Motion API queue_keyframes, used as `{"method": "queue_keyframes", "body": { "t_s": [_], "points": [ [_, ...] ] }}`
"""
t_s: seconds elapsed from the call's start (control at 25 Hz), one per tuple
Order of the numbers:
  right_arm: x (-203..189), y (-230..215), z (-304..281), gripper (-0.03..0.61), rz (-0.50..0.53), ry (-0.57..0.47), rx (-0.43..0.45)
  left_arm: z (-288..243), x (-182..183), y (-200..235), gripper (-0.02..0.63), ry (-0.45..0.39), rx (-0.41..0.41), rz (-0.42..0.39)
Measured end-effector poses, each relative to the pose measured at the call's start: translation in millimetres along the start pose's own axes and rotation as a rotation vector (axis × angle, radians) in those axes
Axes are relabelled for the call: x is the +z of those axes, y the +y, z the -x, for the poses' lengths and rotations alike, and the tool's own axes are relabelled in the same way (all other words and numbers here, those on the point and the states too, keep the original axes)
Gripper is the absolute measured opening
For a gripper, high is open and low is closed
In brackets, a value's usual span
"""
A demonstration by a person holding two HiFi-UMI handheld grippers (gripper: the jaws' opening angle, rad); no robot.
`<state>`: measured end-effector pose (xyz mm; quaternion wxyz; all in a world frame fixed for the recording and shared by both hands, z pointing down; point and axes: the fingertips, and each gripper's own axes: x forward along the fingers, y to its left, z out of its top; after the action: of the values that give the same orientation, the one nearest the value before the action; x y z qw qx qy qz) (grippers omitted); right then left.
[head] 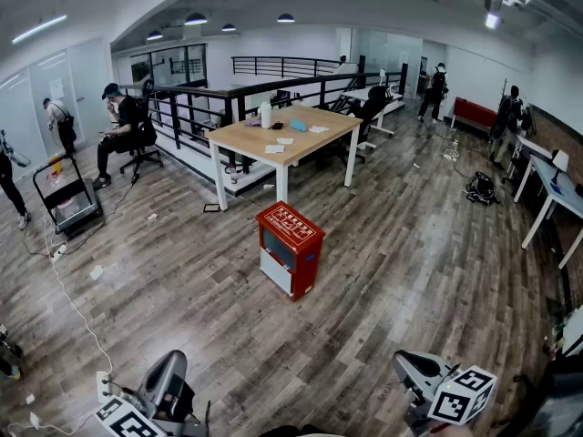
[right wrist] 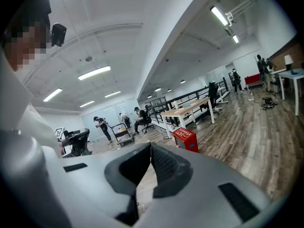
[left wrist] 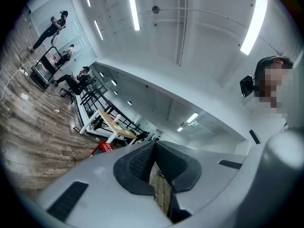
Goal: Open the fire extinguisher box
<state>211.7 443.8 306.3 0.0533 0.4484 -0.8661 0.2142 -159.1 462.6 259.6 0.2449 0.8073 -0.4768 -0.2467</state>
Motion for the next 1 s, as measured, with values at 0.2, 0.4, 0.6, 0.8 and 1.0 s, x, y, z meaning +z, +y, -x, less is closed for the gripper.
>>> {"method": "queue_keyframes", "body": {
  "t_s": [0.2, 0.4, 0.6, 0.8, 1.0],
  "points": [
    [-1, 2, -9, 0.011, 0.014, 0.013, 0.005, 3, 6, 9, 0.006, -0.015, 0.015, -0.002],
    [-6, 16, -21, 0.011, 0.015, 0.029, 0.017, 14, 15, 21, 0.006, -0.021, 0.03, 0.002],
    [-14, 26, -34, 0.011, 0.011, 0.036, 0.027, 25, 19, 33, 0.006, -0.017, 0.041, 0.004],
    [-25, 37, -42, 0.011, 0.023, 0.038, 0.013, 43, 22, 45, 0.006, 0.014, 0.048, -0.001],
    [-34, 23, -48, 0.011, 0.035, 0.038, -0.037, 57, 19, 65, 0.006, 0.013, 0.08, 0.011]
  ]
}}
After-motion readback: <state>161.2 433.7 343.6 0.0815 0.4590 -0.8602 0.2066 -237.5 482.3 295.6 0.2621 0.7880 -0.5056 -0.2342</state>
